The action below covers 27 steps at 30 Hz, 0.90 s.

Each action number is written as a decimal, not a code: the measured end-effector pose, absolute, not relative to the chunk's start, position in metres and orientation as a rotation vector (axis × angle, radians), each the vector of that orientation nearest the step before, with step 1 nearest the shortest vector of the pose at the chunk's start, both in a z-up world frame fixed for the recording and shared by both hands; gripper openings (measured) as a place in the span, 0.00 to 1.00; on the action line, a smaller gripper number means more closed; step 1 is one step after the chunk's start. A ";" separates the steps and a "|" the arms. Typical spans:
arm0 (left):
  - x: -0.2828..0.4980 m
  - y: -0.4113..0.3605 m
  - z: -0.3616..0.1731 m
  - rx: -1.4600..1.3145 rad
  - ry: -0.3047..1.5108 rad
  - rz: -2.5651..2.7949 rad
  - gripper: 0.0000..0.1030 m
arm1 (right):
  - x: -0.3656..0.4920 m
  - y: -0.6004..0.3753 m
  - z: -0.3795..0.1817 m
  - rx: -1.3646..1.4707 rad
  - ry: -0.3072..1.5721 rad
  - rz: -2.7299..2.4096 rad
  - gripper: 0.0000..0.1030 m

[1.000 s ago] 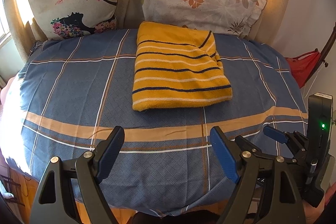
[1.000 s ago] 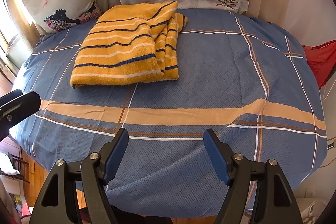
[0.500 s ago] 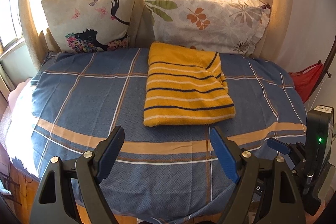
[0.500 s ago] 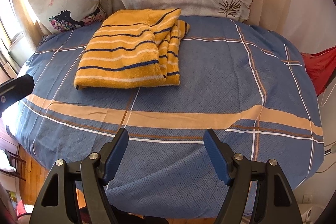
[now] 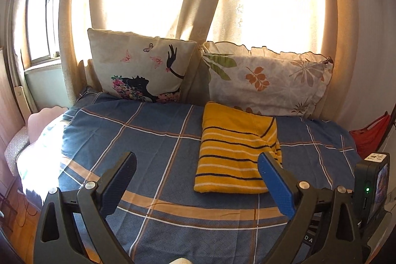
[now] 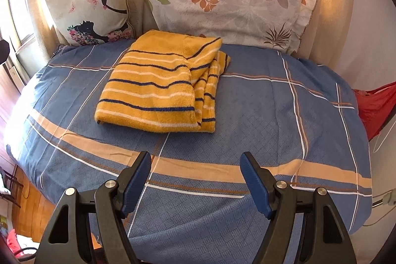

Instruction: Fold small clothes

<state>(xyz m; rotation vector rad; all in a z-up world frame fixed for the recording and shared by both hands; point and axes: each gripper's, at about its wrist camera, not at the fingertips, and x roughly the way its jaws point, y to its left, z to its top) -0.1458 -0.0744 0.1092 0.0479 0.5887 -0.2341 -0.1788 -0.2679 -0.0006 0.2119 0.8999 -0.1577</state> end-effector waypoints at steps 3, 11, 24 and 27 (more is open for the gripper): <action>-0.145 -0.077 0.110 0.101 0.539 -0.186 1.00 | -0.172 -0.272 0.007 0.223 0.879 -0.162 0.76; -0.127 -0.084 0.089 0.099 0.681 -0.213 1.00 | -0.169 -0.270 0.001 0.240 0.874 -0.173 0.79; -0.116 -0.115 0.048 0.178 0.844 -0.251 1.00 | -0.167 -0.287 -0.026 0.302 0.946 -0.206 0.79; -0.111 -0.116 0.040 0.169 0.879 -0.250 1.00 | -0.164 -0.289 -0.032 0.303 0.965 -0.205 0.79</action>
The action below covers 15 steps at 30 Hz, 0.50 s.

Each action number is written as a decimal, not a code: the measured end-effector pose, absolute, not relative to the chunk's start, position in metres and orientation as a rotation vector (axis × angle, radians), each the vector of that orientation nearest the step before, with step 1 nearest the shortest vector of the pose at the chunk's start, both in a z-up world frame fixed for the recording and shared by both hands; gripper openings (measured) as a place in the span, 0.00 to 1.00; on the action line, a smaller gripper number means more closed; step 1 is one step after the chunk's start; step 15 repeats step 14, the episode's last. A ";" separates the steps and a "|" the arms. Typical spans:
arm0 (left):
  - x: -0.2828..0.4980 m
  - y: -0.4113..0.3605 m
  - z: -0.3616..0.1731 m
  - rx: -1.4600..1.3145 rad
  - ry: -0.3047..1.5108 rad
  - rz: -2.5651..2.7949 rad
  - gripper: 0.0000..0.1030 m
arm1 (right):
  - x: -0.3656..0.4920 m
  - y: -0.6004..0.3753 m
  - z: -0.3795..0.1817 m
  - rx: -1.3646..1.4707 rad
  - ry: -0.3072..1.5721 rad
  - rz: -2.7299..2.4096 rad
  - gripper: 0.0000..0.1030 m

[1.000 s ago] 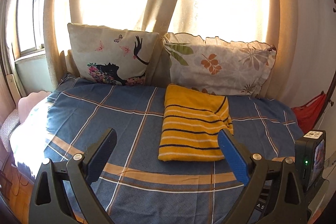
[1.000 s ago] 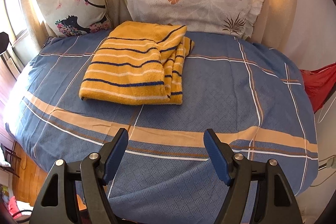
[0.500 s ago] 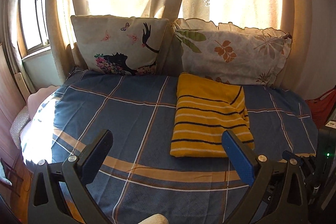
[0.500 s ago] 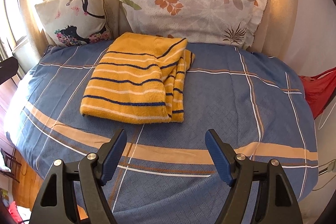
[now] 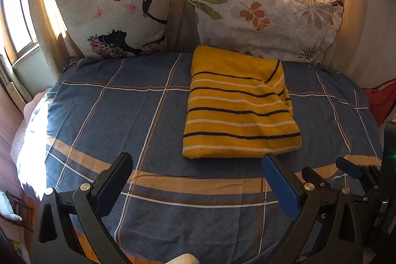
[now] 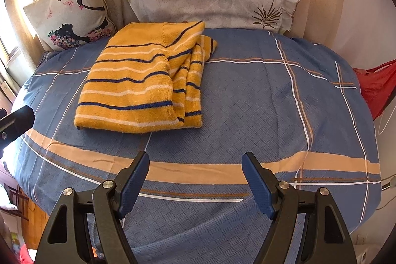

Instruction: Fold small clothes

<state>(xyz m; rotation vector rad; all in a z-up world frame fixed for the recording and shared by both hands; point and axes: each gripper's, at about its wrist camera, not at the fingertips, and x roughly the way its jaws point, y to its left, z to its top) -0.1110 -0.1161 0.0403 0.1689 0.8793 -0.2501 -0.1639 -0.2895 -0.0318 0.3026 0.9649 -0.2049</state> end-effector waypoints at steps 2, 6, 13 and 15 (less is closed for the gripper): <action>-0.107 -0.117 0.037 0.164 0.896 -0.248 1.00 | -0.162 -0.289 -0.035 0.297 0.974 -0.201 0.79; -0.101 -0.115 0.030 0.147 0.929 -0.248 1.00 | -0.156 -0.288 -0.038 0.287 0.986 -0.192 0.79; -0.090 -0.104 0.019 0.096 0.990 -0.227 1.00 | -0.147 -0.282 -0.041 0.272 0.999 -0.169 0.79; -0.089 -0.103 0.018 0.094 0.996 -0.225 1.00 | -0.146 -0.280 -0.042 0.270 1.001 -0.164 0.79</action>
